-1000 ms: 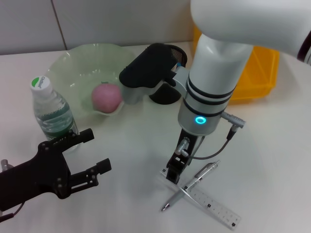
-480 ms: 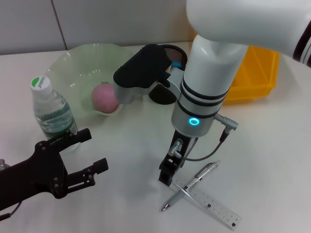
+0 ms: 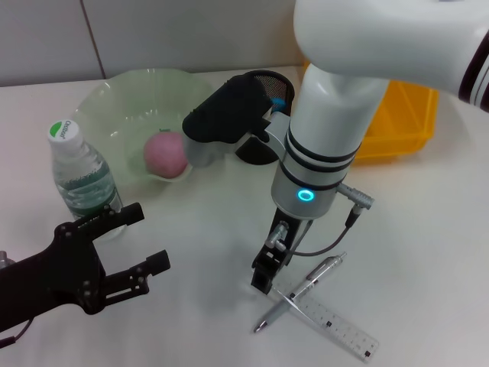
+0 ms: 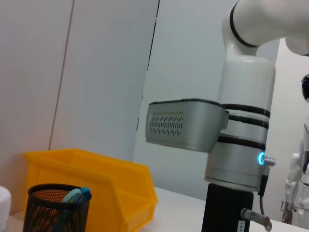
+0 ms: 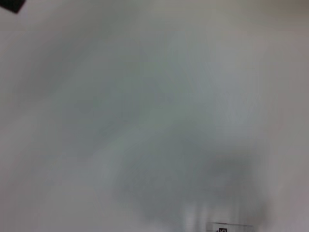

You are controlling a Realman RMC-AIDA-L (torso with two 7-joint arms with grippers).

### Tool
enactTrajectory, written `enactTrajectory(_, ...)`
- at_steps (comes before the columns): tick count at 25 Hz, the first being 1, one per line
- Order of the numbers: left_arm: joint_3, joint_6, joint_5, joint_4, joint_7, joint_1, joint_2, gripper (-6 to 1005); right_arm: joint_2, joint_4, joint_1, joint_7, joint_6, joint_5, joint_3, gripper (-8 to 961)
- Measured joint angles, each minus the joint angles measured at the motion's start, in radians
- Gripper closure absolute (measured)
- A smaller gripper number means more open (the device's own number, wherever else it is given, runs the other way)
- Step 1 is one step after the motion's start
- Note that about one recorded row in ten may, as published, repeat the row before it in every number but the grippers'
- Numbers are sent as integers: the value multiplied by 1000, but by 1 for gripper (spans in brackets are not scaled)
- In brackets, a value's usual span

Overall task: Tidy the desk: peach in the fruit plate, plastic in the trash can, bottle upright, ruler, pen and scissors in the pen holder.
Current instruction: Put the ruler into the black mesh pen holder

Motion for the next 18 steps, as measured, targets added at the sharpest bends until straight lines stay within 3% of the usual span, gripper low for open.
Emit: enactTrajectory(18,0,20,8,0,0,3,2,156,0,29,3,0,40,28,-45,408)
